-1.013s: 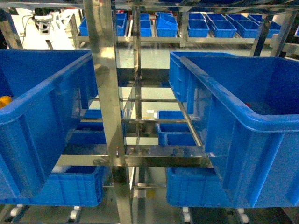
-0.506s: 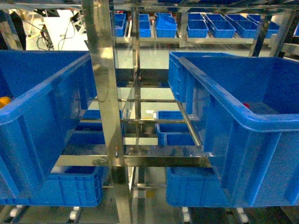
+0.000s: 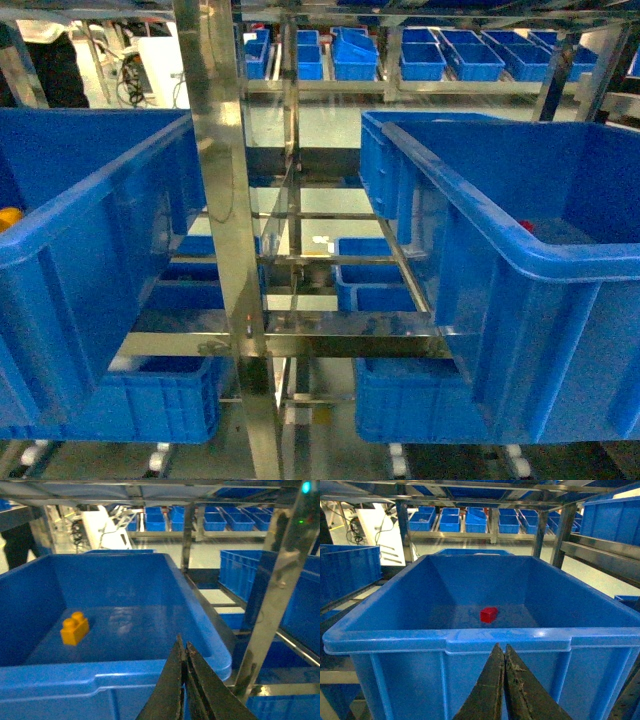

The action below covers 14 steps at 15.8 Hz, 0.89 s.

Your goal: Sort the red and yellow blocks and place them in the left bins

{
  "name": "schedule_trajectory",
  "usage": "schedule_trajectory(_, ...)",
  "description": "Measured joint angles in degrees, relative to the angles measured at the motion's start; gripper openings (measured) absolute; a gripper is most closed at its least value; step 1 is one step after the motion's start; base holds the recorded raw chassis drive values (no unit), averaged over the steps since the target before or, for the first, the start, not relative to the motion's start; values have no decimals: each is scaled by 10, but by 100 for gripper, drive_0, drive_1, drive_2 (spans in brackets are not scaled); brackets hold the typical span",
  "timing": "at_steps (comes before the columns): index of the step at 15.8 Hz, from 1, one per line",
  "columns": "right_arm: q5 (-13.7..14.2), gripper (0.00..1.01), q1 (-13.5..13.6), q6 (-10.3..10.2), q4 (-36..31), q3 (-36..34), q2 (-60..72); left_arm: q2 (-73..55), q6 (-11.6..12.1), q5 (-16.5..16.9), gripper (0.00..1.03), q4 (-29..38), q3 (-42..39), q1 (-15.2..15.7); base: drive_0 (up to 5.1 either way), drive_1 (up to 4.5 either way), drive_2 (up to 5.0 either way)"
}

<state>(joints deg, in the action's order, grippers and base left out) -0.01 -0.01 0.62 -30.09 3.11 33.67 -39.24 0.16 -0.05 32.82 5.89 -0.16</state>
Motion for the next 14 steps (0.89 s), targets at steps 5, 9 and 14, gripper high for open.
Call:
schedule_trajectory(5, 0, 2, 0, 0, 52, -23, -87, 103, 0, 0, 2, -68, -33, 2, 0, 0, 0)
schedule_trajectory(9, 0, 2, 0, 0, 122, -23, -160, 167, 0, 0, 2, -105, -50, 2, 0, 0, 0)
schedule_trajectory(14, 0, 2, 0, 0, 184, -23, -221, 247, 0, 0, 2, -181, -50, 2, 0, 0, 0)
